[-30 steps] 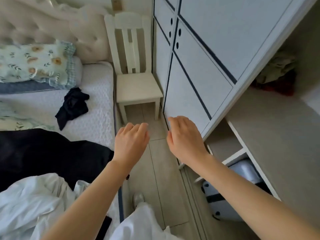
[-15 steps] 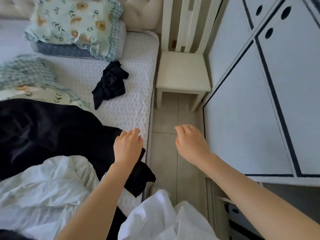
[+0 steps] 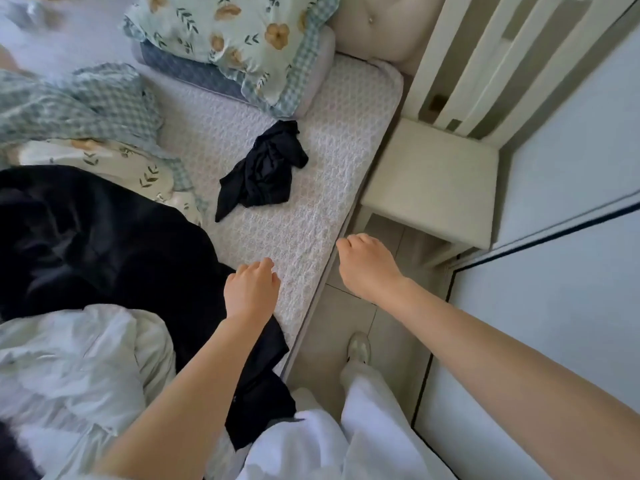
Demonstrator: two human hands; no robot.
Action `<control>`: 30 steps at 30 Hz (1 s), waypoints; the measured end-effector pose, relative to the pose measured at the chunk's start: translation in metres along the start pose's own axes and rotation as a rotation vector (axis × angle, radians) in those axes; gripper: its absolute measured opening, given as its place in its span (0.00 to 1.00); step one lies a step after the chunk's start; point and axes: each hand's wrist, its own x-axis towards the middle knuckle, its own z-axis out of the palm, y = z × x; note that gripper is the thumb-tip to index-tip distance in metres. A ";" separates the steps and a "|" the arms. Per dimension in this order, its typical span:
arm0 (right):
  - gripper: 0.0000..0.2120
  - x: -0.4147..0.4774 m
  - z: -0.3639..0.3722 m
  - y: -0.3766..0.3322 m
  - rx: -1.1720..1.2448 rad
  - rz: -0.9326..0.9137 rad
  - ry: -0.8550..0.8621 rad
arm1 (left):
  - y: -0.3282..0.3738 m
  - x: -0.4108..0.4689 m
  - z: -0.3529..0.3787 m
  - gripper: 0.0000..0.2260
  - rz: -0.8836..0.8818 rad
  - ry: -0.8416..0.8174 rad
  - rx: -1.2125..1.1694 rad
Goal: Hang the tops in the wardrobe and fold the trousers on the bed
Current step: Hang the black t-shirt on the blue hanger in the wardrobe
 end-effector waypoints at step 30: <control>0.21 0.459 0.065 0.089 0.144 0.025 -0.214 | -0.039 0.405 0.115 0.32 -0.204 -0.280 -0.148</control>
